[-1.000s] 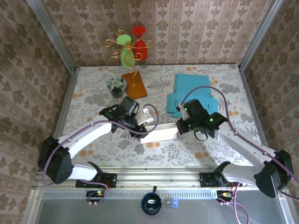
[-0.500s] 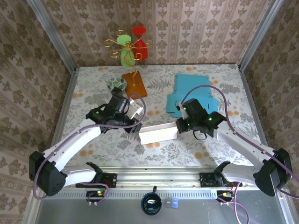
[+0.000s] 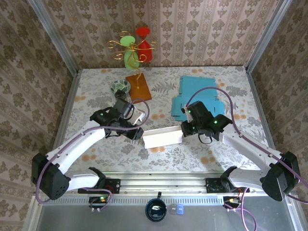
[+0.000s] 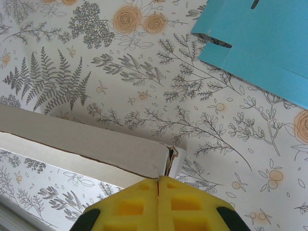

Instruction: Fold the paper box

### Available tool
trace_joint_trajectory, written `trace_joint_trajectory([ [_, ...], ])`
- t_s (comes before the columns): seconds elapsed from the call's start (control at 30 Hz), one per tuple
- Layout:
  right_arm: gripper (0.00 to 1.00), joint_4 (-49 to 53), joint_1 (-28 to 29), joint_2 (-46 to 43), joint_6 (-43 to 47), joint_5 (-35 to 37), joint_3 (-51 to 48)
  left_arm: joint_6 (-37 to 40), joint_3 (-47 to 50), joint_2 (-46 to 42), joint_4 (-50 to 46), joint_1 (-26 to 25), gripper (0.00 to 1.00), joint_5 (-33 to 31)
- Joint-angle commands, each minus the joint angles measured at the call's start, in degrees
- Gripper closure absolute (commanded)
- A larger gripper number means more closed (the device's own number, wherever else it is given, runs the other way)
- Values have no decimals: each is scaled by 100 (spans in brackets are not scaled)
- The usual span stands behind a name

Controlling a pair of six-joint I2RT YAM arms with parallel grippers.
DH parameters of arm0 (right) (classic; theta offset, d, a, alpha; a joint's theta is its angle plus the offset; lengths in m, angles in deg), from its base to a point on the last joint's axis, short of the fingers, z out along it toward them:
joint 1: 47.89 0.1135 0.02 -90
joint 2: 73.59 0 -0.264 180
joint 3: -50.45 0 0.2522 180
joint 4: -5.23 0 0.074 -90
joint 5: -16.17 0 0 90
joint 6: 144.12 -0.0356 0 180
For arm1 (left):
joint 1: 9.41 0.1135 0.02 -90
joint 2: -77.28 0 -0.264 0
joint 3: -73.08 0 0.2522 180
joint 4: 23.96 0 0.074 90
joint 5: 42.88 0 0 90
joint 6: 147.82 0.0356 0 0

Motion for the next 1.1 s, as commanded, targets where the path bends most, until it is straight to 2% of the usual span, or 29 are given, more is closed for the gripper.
trace_joint_trajectory([
  [0.0,100,187,39,59,-104,59,75,-52,-221,66,-161,44,75,-135],
  [0.13,100,193,39,59,-92,61,73,-24,-296,162,-106,42,75,-134],
  [0.77,100,171,39,24,-135,70,46,-4,-283,271,-79,12,91,-152],
  [1.07,100,139,80,33,-210,125,43,-469,-376,387,-131,-200,95,-269],
])
